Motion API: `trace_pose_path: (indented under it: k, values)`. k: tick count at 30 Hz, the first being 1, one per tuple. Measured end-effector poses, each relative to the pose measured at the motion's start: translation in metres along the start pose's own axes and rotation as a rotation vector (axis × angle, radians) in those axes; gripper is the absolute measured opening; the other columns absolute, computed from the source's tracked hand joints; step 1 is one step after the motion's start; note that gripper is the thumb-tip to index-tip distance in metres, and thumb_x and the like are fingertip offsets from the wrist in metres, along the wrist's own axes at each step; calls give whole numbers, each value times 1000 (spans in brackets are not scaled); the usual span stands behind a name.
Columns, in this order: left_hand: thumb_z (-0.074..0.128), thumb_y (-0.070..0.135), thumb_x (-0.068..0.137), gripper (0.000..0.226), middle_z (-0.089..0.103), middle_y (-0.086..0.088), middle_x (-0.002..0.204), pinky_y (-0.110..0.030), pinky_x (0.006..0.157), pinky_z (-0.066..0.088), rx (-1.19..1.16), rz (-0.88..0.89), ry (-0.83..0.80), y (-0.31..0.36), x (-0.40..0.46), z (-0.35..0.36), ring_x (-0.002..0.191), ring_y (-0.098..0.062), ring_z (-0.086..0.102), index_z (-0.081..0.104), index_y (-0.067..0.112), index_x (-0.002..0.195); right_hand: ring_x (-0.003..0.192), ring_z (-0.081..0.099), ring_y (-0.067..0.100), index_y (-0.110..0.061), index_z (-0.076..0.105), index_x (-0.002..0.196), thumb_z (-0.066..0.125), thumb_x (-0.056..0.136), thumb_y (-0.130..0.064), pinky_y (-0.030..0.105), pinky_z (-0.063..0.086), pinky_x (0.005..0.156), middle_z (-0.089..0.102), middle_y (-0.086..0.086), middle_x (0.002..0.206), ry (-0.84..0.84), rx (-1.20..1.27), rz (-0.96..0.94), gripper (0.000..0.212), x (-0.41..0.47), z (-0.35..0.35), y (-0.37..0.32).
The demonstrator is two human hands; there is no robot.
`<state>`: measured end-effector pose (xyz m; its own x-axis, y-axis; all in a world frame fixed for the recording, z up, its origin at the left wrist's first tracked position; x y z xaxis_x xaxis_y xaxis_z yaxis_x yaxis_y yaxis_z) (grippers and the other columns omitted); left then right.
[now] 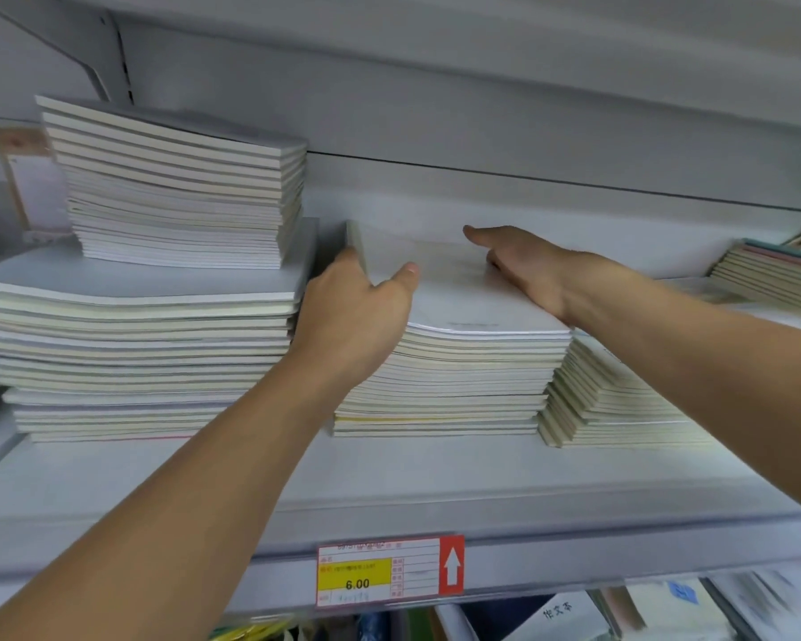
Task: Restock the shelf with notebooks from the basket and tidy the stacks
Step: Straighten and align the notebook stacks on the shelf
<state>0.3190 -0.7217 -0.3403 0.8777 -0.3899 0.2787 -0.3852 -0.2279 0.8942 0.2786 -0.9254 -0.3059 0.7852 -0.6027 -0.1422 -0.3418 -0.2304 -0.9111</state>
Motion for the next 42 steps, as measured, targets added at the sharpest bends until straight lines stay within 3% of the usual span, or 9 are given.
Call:
trace_pose_path:
  k: [3, 6, 9, 12, 19, 26, 34, 37, 42]
  values:
    - [62, 41, 86, 34, 67, 13, 107, -34, 93, 48, -18, 27, -32, -5, -1, 1, 103, -17, 62, 59, 27, 116, 86, 70, 26, -14, 63, 111, 44, 99, -53, 25, 57, 61, 72, 10, 104, -58, 34, 63, 45, -13, -1, -3]
    - [72, 42, 78, 41, 69, 18, 105, -37, 94, 51, -150, 65, -44, -10, -7, 2, 100, -9, 65, 59, 32, 116, 109, 67, 24, -15, 61, 123, 48, 95, -59, 32, 57, 87, 69, 9, 120, -109, 54, 72, 54, -27, -11, 3]
    - [78, 46, 65, 70, 65, 19, 117, -37, 99, 50, -270, 74, -24, -18, -17, 6, 110, -6, 62, 53, 35, 129, 95, 73, 22, -11, 63, 125, 52, 99, -39, 29, 58, 75, 73, 9, 112, -165, 157, -2, 39, -57, -11, 21]
    - [86, 48, 57, 87, 60, 21, 125, -31, 102, 47, -316, 81, -13, -24, -24, 9, 117, -2, 56, 50, 37, 135, 102, 72, 19, -14, 66, 122, 53, 99, -31, 32, 55, 86, 74, 4, 114, -208, 244, -134, 31, -82, -6, 36]
    - [82, 34, 73, 59, 49, 34, 97, 8, 65, 34, -297, 131, -84, -24, -29, -1, 80, 36, 42, 54, 33, 125, 115, 66, 18, -16, 56, 134, 74, 82, -7, 34, 51, 100, 69, 1, 124, -301, 10, -354, 56, -98, -4, 49]
    - [96, 23, 49, 121, 55, 29, 122, -25, 101, 45, -124, 144, -123, -43, -43, 0, 115, -1, 55, 26, 39, 146, 108, 69, 17, -23, 53, 134, 88, 63, -5, 33, 59, 83, 70, -4, 119, -230, -105, -324, 82, -91, -20, 52]
    - [89, 12, 63, 88, 61, 7, 125, -24, 90, 41, 151, 98, -135, -51, -43, -5, 114, -17, 57, 44, 26, 137, 102, 60, 16, -29, 51, 134, 97, 49, -36, 30, 50, 86, 63, -9, 113, 129, -748, -447, 97, -89, -18, 53]
    - [88, 13, 66, 82, 63, 6, 126, -27, 93, 43, 166, 101, -142, -52, -45, -7, 114, -18, 58, 48, 26, 136, 98, 63, 18, -34, 44, 140, 97, 53, -28, 36, 55, 85, 64, -6, 116, 144, -614, -391, 102, -97, -14, 59]
    - [79, 33, 77, 55, 64, 3, 127, -27, 89, 45, 318, 109, -202, -51, -46, -12, 113, -20, 60, 60, 25, 128, 91, 69, 41, -11, 45, 137, 89, 58, 0, 47, 51, 72, 68, 22, 118, -123, 128, -59, 91, -113, -8, 74]
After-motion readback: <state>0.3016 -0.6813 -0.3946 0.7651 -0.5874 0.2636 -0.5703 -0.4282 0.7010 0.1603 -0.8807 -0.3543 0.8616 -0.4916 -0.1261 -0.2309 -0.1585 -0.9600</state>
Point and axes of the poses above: each hand's wrist, its own x-axis towards the middle knuckle, its own z-axis out of the palm, y = z × x, the point moved 1 cm from there along x, towards the middle knuckle
